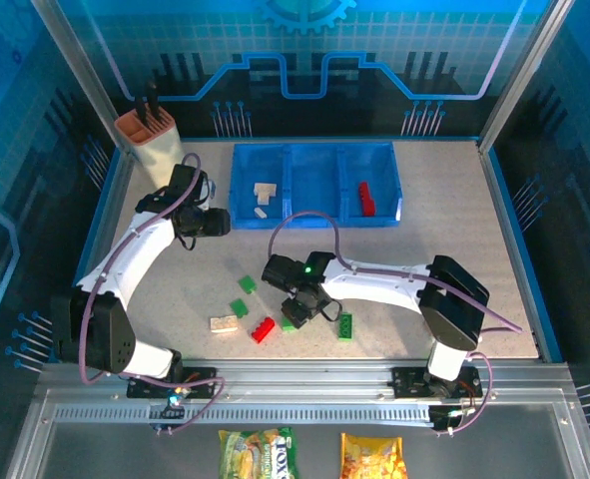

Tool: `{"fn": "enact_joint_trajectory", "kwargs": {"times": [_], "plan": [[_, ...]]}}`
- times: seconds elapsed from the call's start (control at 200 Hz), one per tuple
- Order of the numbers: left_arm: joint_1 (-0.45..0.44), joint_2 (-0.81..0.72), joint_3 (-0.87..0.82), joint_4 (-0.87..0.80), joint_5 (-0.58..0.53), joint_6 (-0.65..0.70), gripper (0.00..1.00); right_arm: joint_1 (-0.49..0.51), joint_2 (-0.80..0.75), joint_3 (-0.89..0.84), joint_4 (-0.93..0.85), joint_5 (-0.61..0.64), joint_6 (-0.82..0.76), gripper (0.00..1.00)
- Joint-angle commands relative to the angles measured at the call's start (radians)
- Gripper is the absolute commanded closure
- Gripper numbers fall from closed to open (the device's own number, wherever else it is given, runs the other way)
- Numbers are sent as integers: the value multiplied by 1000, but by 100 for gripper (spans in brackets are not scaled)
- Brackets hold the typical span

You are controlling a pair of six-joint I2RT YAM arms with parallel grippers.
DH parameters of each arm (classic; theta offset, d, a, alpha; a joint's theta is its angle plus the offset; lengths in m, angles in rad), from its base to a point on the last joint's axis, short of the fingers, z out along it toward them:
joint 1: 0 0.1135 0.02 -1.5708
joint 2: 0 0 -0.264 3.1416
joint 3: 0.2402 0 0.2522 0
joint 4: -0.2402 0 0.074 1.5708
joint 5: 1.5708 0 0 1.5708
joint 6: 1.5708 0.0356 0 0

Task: Sort the legos into containers by color
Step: Pick up the lego from the bottom-center of the table.

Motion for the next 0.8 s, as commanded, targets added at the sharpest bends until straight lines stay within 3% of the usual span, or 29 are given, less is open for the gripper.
{"fn": "enact_joint_trajectory", "kwargs": {"times": [0.0,0.795], "plan": [[6,11,-9,-3,25,-20,42,13,38,23,-22,-16,-3,44],[6,17,-7,-4,33,-18,42,-7,113,54,-19,-3,-25,51]]}}
